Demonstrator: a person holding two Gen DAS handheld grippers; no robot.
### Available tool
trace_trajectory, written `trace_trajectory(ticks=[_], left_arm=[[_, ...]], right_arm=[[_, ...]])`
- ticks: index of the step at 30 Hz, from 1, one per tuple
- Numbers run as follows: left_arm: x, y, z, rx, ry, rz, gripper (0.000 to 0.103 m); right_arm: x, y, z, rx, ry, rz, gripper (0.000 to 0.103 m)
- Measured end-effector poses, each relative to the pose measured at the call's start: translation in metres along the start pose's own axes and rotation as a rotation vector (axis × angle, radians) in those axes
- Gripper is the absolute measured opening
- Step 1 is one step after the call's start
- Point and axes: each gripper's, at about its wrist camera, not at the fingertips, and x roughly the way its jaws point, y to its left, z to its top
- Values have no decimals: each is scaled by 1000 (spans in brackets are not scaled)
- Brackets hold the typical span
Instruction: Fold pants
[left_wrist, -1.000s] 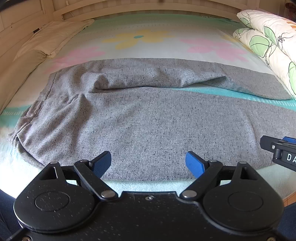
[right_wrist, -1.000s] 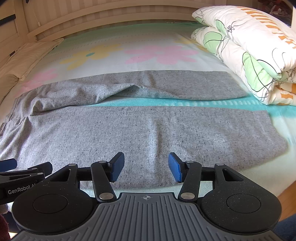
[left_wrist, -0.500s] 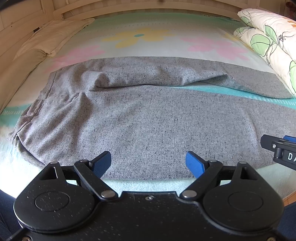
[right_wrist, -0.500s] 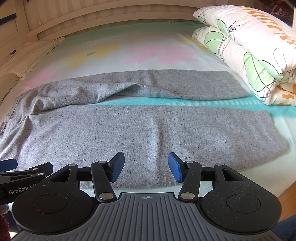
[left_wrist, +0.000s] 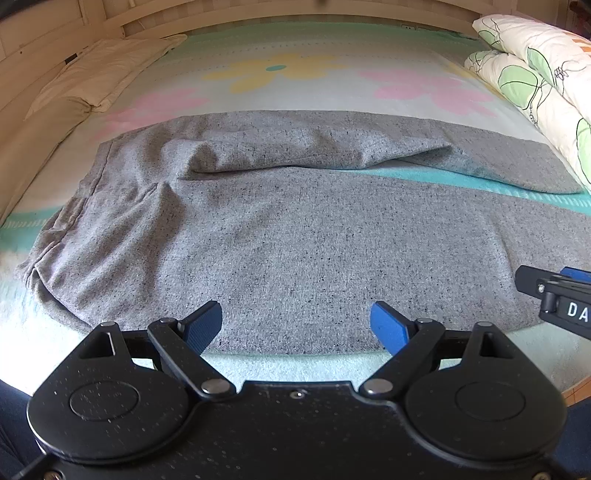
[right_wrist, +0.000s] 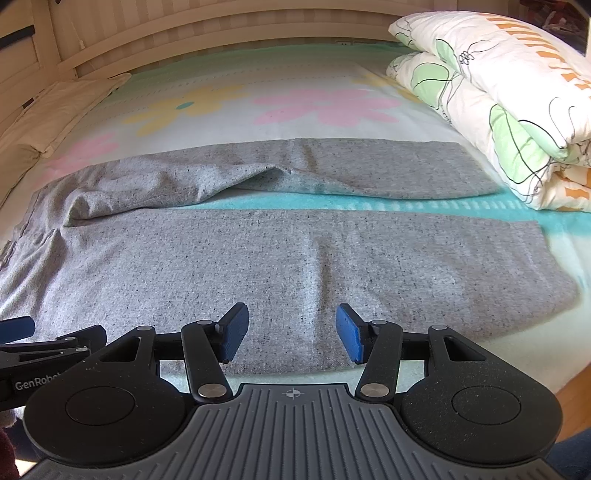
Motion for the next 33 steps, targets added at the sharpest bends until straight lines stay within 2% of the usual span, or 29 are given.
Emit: trace_trajectory(ticks=[3,8,14,20,26,30,33], left_arm=[[-6,0,0,-1,-28,11,88],[-9,4,-1,11,-87,109,87],[3,18,9,-33,-22,68,82],[12,25,26,-5,16,63,82],[30,25,45,40,62,50,82],[51,18,44,115,107,40,82],[68,19,32,164,147,48,82]], right_arm=[[-2,1,1,-3,-11,-2,51],[-8,0,1,-11,-55,-31,51],[-5,-2,3,-1,-22,-47,51],[8,-13,10,49,73,-20,50],[33,-20,23,-13,152,-60,47],[58,-51,20,30,269,-81,43],[69,-85,15,133,335,-151,43]])
